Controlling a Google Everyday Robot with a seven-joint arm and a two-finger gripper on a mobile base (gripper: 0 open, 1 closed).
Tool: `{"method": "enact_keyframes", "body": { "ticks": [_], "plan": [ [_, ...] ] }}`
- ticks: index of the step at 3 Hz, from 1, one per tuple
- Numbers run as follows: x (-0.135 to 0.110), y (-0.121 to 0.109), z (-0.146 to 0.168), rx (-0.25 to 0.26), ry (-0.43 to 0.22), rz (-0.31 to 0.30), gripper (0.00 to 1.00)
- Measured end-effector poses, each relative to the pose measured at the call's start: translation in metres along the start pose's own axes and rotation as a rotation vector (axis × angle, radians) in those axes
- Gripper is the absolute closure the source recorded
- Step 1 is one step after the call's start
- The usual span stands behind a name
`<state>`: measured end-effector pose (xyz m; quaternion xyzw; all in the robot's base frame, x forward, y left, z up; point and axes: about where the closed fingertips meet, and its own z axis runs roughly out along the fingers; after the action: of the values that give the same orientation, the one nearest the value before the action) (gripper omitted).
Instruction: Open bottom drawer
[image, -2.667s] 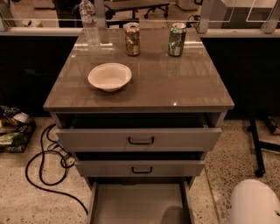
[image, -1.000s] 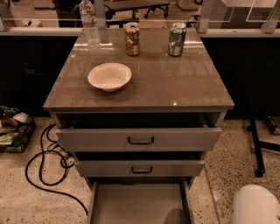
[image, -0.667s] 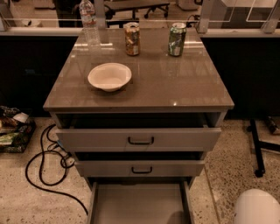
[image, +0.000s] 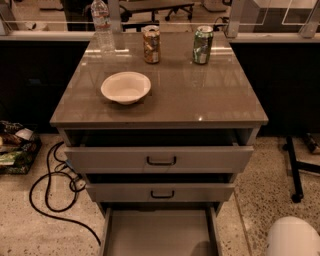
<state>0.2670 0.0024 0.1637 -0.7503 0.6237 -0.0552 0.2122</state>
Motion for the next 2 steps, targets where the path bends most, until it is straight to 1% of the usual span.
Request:
{"method": "enact_keyframes", "body": {
  "ticks": [1,2],
  "plan": [
    [-0.003,0.0055,-0.0005,-0.009,-0.007,0.0,0.62],
    [-0.0031,0.0056,-0.0005,-0.01,-0.007,0.0,0.38]
  ]
}}
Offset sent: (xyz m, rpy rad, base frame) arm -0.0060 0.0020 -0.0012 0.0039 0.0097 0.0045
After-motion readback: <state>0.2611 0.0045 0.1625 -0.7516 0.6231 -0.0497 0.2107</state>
